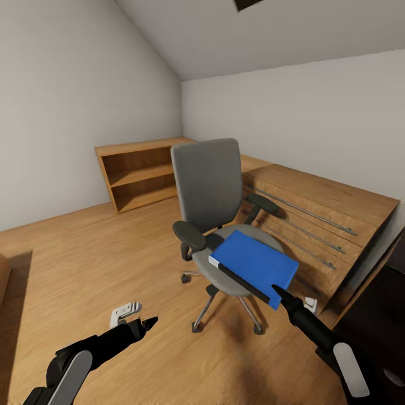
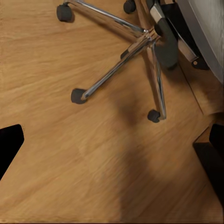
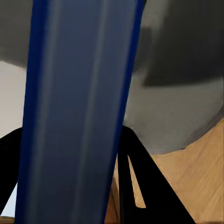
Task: In the bedroom, organize the workspace by keeping the computer under the desk, ensuring the monitor is on the desk, placing the keyboard on the desk next to the monitor, placing the mouse on the desk next to the keyboard, moving the folder from the swivel chair onto the desk next to the mouse, stacking the notebook on top of the folder with the pen on top of the notebook, and positioning the swivel chair next to the desk.
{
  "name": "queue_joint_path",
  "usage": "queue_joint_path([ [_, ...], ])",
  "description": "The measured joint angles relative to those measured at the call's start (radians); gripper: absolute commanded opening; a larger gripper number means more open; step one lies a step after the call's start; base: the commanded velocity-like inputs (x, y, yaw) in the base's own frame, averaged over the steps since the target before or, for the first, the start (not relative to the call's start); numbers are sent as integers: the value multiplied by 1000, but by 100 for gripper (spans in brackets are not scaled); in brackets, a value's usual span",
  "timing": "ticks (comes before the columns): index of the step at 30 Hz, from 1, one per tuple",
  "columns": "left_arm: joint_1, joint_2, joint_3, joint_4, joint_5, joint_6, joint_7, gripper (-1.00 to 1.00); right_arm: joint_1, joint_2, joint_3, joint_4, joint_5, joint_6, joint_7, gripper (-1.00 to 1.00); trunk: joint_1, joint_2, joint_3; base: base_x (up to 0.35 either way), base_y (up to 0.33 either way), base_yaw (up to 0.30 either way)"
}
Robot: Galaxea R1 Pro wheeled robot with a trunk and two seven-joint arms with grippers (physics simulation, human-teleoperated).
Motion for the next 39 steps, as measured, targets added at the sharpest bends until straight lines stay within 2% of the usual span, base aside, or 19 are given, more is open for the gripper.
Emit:
queue_joint_path([
  [3, 0, 0, 0, 0, -1, 0, 0, 100, 1, 0, 0, 4, 2, 0, 33, -100, -12, 21, 9, -340, -21, 0],
  [5, 0, 0, 0, 0, -16, 0, 0, 100, 1, 0, -1, 5, 4, -1, 42, -100, -19, 35, 16, -340, -107, 0],
  [18, 0, 0, 0, 0, -23, 0, 0, 100, 1, -1, -19, 20, -2, -1, 44, -100, -69, 126, 56, -310, -85, 0],
  [39, 0, 0, 0, 0, -23, 0, 0, 100, 1, -1, -26, 21, -3, -1, 40, -100, -150, 273, 122, -9, -1, -16],
])
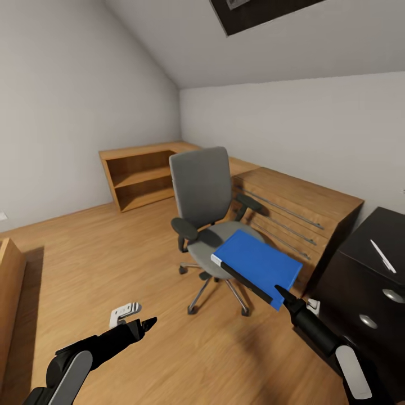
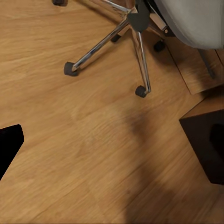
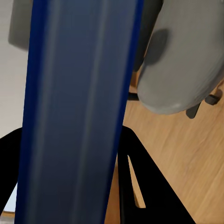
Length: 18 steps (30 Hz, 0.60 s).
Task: In the bedroom, organize the workspace by keeping the computer under the desk, ensuring the monitor is on the desk, placing the keyboard on the desk next to the monitor, placing the mouse on the desk next to the keyboard, moving the folder from the swivel chair onto the desk next to the mouse, stacking the notebook on top of the folder with the pen on top of the notebook, and positioning the swivel chair next to the desk.
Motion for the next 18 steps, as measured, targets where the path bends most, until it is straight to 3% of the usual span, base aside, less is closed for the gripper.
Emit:
queue_joint_path([
  [15, 0, 1, 3, 2, 1, 0, 2, 100, 0, 1, 1, -1, 6, -4, -2, -100, -58, 105, 47, 0, 0, -232],
  [18, 0, 2, 4, 3, 1, 0, 2, 100, 0, 1, 1, -1, 8, -27, 0, -100, -69, 126, 56, 0, 0, -78],
])
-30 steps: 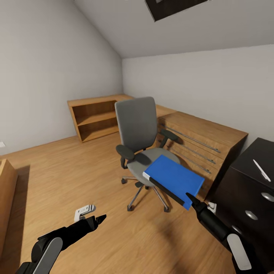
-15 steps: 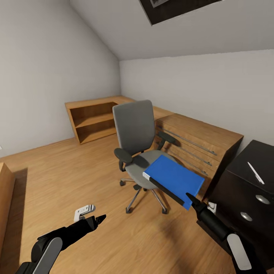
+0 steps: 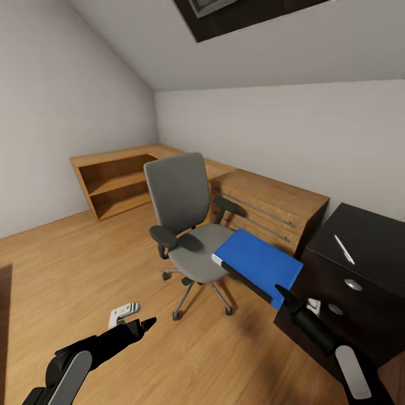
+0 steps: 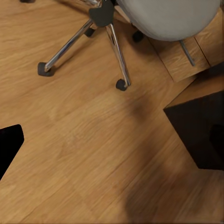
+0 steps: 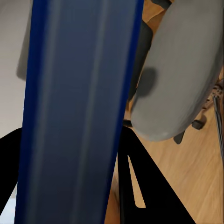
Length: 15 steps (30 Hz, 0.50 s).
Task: In the bedroom, organize the workspace by keeping the computer under the desk, ensuring the monitor is on the desk, placing the keyboard on the desk next to the monitor, placing the mouse on the desk next to the keyboard, moving the folder from the swivel chair onto the desk next to the mouse, stacking the notebook on top of the folder with the pen on top of the notebook, and positioning the swivel chair next to the desk.
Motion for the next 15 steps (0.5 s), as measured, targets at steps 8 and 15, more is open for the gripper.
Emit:
queue_joint_path([
  [8, 0, 0, 1, 0, 0, 0, 0, 100, 0, 0, 0, 0, 1, -12, 3, -100, -31, 56, 25, 0, 0, -9],
  [15, 0, 0, 0, 1, 1, 0, 0, 100, 0, -1, 1, -3, -1, -12, 2, -100, -58, 105, 47, 0, 0, 0],
])
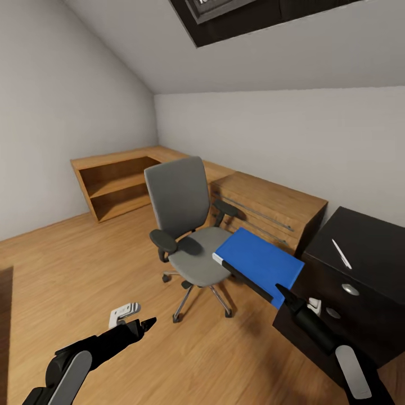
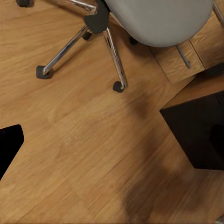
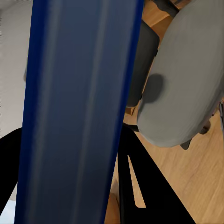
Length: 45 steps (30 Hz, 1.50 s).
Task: In the bedroom, organize the workspace by keeping the computer under the desk, ensuring the monitor is on the desk, placing the keyboard on the desk next to the monitor, placing the mouse on the desk next to the keyboard, moving the folder from the swivel chair onto the desk next to the mouse, stacking the notebook on top of the folder with the pen on top of the notebook, and positioning the swivel chair next to the desk.
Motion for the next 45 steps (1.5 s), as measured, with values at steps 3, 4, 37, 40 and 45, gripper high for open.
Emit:
queue_joint_path([
  [3, 0, 0, 0, 2, 1, 0, 0, 100, 0, 1, 1, -3, -1, 1, 0, -100, -11, 21, 9, 0, 0, 0],
  [4, 0, 0, 0, 2, 1, 0, 0, 100, 0, 1, 1, -3, -1, 1, 1, -100, -15, 28, 13, 0, 0, 0],
  [37, 0, -33, -5, 529, -128, -307, 64, 100, 3, 184, -105, -519, -331, -28, -635, -100, -142, 259, 116, 0, 0, 0],
  [40, 0, -34, -5, 665, -150, -477, 62, 100, 5, 180, -120, -522, -406, -30, -627, -100, -153, 280, 125, 0, 0, 0],
  [45, 0, -36, -9, 695, -166, -493, 61, 100, 6, 181, -125, -521, -413, -31, -630, -100, -173, 315, 141, 0, 0, 0],
])
